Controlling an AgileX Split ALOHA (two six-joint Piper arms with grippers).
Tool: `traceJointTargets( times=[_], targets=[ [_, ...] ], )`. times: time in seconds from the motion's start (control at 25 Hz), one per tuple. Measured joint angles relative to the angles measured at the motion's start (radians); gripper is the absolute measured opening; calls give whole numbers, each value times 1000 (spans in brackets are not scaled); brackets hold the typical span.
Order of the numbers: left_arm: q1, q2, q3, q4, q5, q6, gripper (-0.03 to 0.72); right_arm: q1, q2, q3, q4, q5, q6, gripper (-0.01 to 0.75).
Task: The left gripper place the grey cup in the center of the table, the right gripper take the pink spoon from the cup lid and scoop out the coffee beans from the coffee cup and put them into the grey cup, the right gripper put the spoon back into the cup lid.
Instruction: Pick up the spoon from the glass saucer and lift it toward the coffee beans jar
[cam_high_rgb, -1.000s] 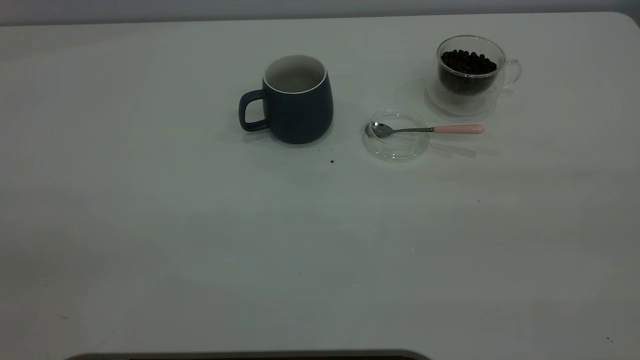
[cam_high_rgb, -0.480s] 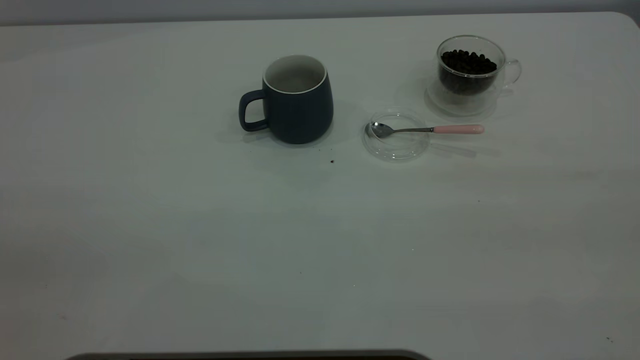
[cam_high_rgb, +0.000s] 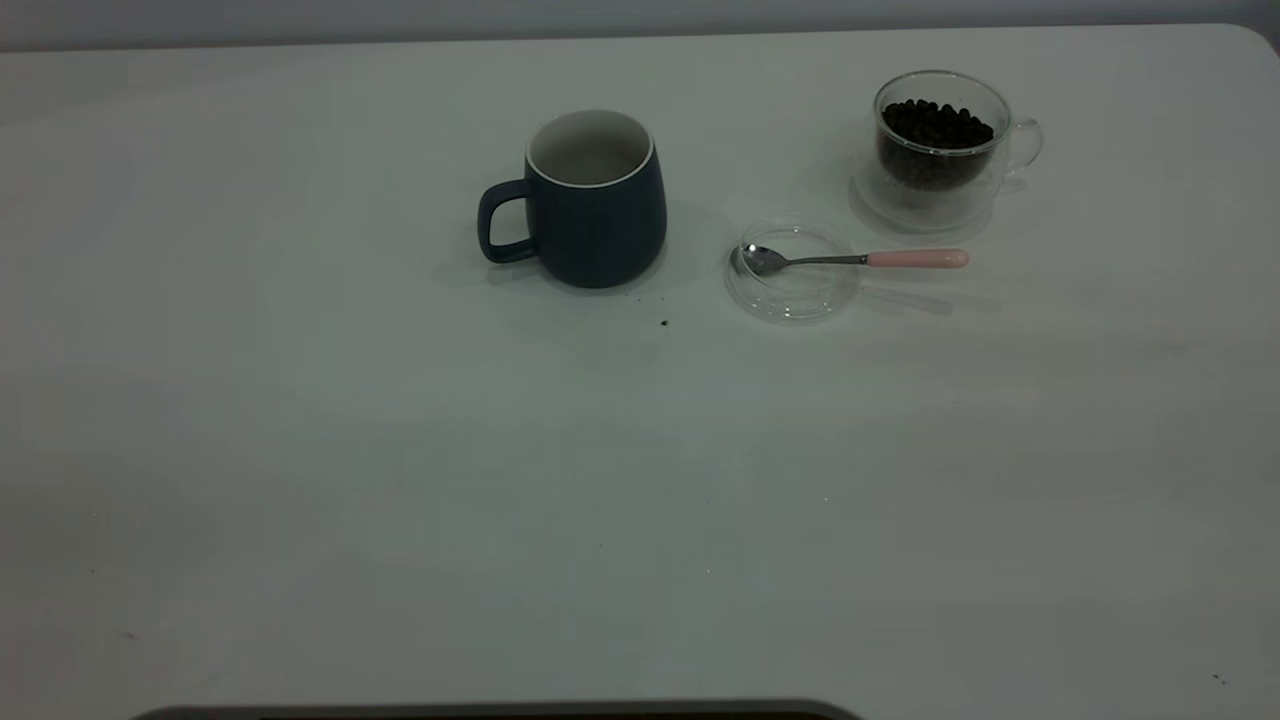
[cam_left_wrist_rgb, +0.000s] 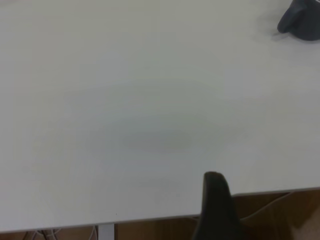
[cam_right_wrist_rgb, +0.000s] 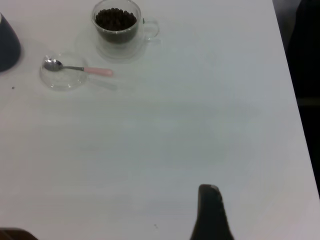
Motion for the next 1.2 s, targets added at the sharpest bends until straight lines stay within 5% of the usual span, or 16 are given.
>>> traceJointTargets(
  times=[0.2,0.6,0.96,1.2],
  targets=[
    [0,0,0,0,0,0,567,0,190,-77,37,-37,17,646],
    [0,0,0,-1,0,0,567,0,872,-230,342,-413,-73,701],
    [0,0,0,-1,0,3,567,-17,1364,-275,808,-590,-442,701],
    [0,0,0,-1,0,3,567,-181,1620,-278,1140,-517,-810,701]
  ],
)
